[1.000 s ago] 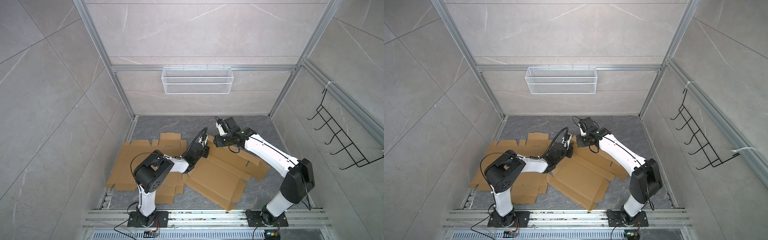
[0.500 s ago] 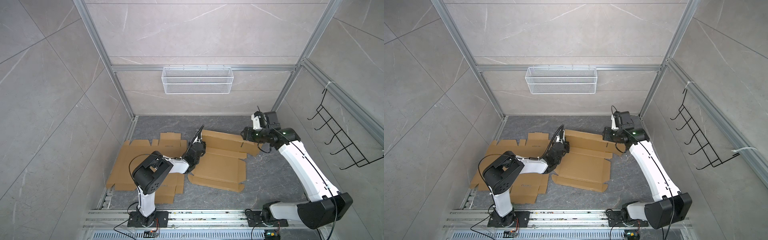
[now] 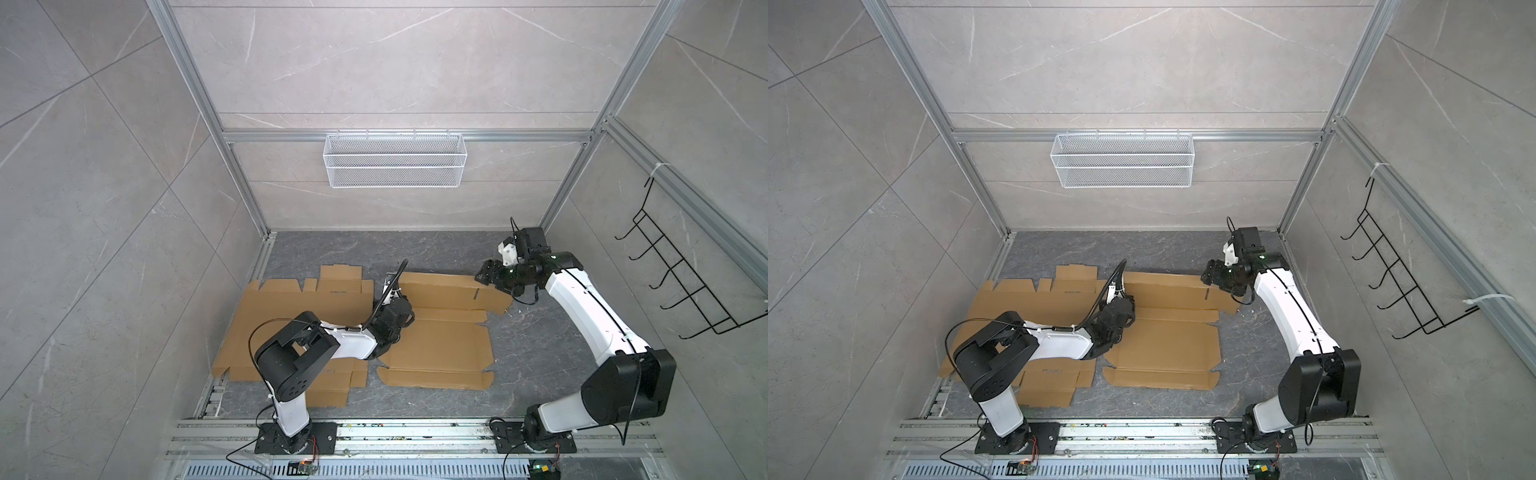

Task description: Fold the paper box

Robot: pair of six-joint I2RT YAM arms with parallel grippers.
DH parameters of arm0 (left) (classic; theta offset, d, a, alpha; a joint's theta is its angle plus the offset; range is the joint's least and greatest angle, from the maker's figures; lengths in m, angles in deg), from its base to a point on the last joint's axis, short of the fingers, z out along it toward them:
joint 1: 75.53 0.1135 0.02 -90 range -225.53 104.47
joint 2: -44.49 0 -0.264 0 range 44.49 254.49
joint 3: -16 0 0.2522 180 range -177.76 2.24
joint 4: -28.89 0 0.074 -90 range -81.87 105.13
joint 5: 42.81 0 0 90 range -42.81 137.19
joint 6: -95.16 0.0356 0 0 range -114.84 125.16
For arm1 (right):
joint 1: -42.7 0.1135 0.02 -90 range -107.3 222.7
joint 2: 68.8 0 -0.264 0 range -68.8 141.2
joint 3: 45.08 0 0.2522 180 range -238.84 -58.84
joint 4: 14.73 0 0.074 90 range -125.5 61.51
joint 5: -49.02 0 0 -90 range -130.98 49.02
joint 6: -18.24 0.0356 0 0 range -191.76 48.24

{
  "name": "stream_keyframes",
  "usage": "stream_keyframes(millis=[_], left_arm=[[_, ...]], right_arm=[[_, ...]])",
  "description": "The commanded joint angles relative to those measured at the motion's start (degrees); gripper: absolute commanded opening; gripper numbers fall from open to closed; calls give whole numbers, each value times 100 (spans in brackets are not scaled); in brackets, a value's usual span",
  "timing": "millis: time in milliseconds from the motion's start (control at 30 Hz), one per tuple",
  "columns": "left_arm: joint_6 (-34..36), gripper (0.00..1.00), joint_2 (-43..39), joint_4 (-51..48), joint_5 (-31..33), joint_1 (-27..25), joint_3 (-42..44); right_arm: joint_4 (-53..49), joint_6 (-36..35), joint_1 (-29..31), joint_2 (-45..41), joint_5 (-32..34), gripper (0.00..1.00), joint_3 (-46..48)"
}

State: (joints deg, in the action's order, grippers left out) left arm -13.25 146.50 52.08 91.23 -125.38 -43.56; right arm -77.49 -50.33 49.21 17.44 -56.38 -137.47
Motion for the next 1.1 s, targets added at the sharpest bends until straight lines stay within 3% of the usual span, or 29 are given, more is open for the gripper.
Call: stream_keyframes(millis=[0, 167, 367, 500, 633, 733, 867, 1067], left_arm=[[-99, 0, -213, 245, 198, -4, 44], [-221, 0, -220, 224, 214, -12, 133], [-248, 0, -140, 263, 141, -46, 165], [-274, 0, -157, 232, 163, -52, 177], [-389, 0, -181, 84, 201, -48, 158], [-482, 0, -195, 2, 267, -56, 166], [-608, 0, -244, -231, 398, -53, 165], [-848, 0, -334, -979, 643, -60, 17]], right_arm=[[123, -58, 11, 216, -138, 74, -134], [399, 130, 68, 324, -430, 80, 116], [603, 160, 113, 418, -815, 76, 280], [662, 133, 117, 472, -1002, 70, 297], [855, 207, 123, 565, -1246, 52, 344], [1022, 282, 114, 577, -1303, 48, 409], [1135, 309, 110, 527, -1397, 48, 446], [1201, 352, -298, 115, -1788, 63, 563]])
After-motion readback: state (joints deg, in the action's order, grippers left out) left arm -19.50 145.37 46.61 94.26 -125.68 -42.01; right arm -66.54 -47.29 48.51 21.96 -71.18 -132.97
